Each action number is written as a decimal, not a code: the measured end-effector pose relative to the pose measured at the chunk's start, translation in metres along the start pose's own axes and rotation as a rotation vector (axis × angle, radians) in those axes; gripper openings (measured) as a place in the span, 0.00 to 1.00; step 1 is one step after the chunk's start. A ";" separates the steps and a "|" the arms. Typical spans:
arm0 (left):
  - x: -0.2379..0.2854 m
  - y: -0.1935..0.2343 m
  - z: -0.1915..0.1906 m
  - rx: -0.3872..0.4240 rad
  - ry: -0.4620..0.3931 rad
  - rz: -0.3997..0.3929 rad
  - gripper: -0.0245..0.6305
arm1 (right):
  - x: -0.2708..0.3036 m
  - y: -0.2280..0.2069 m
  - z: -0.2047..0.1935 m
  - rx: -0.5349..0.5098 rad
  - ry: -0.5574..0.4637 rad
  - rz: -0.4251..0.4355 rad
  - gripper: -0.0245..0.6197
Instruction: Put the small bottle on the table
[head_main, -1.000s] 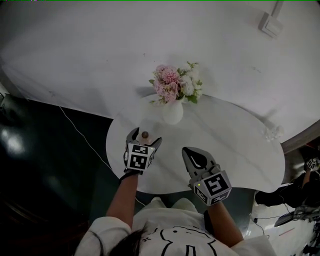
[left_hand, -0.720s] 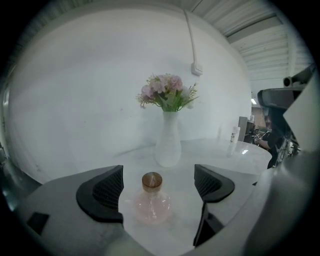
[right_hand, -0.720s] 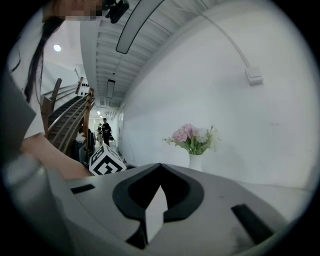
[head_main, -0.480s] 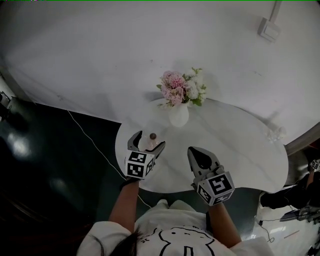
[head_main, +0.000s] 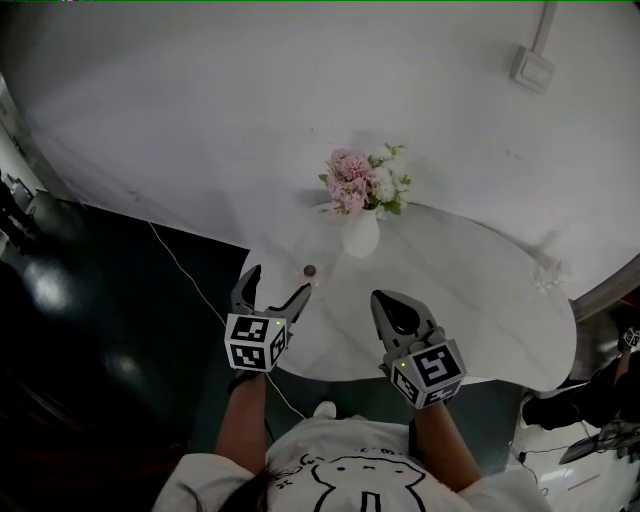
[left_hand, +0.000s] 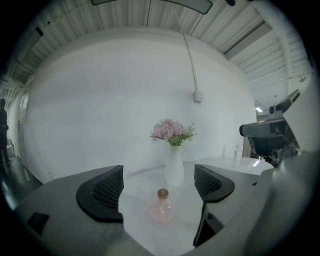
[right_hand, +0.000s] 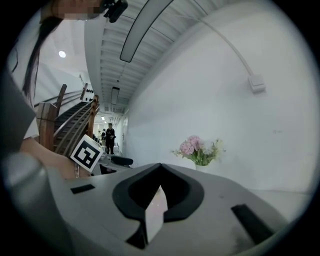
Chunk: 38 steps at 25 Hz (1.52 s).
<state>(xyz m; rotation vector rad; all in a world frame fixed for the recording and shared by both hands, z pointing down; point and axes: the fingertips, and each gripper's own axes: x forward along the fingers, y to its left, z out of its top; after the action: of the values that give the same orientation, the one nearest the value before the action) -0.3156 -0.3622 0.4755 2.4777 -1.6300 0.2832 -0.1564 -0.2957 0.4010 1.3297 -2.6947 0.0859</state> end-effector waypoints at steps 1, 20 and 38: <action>-0.007 0.001 0.005 0.003 -0.010 0.010 0.73 | -0.003 0.001 0.003 -0.005 -0.003 0.002 0.03; -0.106 -0.009 0.107 0.078 -0.217 0.149 0.41 | -0.036 -0.006 0.067 -0.067 -0.111 -0.015 0.03; -0.138 -0.018 0.164 0.151 -0.384 0.168 0.04 | -0.057 -0.019 0.110 -0.156 -0.196 -0.078 0.03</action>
<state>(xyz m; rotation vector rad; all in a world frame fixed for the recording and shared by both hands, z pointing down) -0.3415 -0.2712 0.2821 2.6335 -2.0391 -0.0599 -0.1176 -0.2748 0.2837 1.4618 -2.7327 -0.2712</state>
